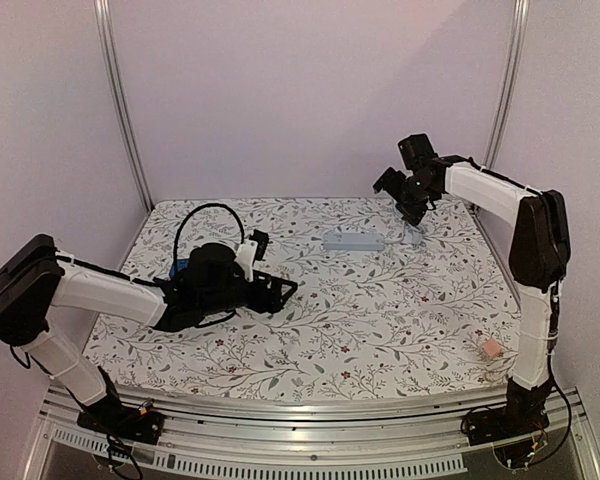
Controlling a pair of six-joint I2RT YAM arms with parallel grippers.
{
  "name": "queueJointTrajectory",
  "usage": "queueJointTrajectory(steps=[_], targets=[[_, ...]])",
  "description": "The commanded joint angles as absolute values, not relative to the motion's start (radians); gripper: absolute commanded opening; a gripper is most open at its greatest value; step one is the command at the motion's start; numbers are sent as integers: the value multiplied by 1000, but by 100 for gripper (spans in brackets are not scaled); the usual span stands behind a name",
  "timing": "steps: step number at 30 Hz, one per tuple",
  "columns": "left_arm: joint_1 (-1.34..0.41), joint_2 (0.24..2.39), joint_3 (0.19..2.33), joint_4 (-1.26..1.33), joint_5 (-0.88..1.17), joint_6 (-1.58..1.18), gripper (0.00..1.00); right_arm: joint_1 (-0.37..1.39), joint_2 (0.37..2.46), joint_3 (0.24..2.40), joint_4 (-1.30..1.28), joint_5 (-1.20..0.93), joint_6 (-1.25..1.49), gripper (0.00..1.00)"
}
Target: Insert the plug
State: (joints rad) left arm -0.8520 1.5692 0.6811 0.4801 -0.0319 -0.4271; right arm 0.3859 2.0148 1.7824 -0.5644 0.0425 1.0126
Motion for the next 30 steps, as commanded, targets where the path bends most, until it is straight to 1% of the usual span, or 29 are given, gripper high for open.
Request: queueJointTrajectory(steps=[1, 4, 11, 14, 22, 27, 30], targets=[[-871, 1541, 676, 451, -39, -404, 82, 383, 2233, 2023, -864, 68, 1171, 99], [-873, 1539, 669, 452, -42, -406, 82, 377, 2298, 2030, -810, -37, 1264, 99], [-874, 1537, 654, 457, -44, -412, 81, 369, 2373, 2036, -735, -139, 1453, 96], [-874, 1527, 647, 455, -52, -410, 81, 366, 2403, 2054, -705, -168, 1499, 92], [-874, 1514, 631, 451, -63, -408, 80, 353, 2452, 2059, -657, -198, 1604, 85], [-874, 1511, 625, 451, -66, -412, 80, 345, 2475, 2058, -627, -211, 1640, 74], [-874, 1509, 624, 451, -65, -413, 80, 342, 2487, 2058, -609, -213, 1648, 73]])
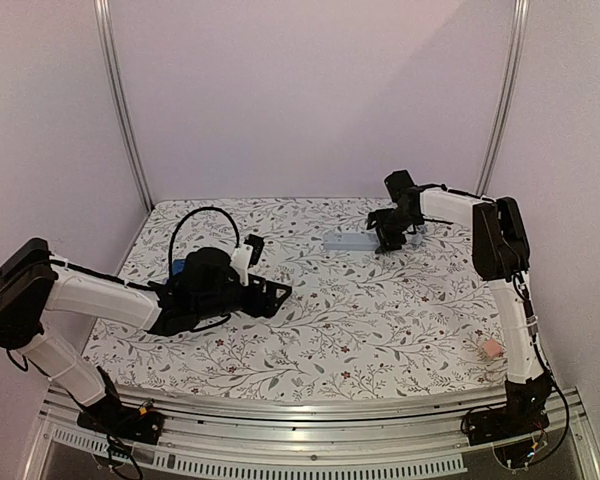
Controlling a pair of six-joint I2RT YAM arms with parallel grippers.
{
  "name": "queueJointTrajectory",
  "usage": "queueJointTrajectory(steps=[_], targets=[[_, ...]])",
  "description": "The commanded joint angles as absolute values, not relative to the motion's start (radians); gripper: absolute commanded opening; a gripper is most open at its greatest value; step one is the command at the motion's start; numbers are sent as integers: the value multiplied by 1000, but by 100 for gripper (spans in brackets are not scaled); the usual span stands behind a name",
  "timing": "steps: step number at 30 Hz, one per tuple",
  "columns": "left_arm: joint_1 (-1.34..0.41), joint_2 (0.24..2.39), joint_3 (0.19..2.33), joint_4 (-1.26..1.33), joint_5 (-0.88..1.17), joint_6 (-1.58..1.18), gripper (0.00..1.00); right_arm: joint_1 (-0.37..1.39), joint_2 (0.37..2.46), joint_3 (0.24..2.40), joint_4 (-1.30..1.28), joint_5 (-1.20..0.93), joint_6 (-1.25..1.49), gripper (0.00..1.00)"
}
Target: Insert the plug
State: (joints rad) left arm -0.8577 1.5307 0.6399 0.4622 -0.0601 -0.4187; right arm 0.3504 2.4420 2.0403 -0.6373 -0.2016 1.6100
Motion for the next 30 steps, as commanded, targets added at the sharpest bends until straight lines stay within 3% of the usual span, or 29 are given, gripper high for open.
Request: queueJointTrajectory(steps=[1, 5, 8, 17, 24, 30], targets=[[-874, 1510, 624, 451, -64, -413, 80, 340, 2492, 2058, -606, -212, 1652, 73], [-874, 1512, 625, 453, -62, -413, 80, 330, 2503, 2058, -588, -214, 1662, 66], [-874, 1514, 624, 453, -62, -415, 80, 325, 2509, 2058, -587, -208, 1671, 52], [-874, 1514, 624, 451, -63, -414, 79, 326, 2539, 2032, -544, -249, 1675, 27], [-874, 1523, 622, 461, -56, -404, 79, 328, 2465, 1922, -528, -243, 1619, 26], [-874, 1556, 649, 485, -40, -375, 80, 345, 2256, 1721, -466, -189, 1448, 39]])
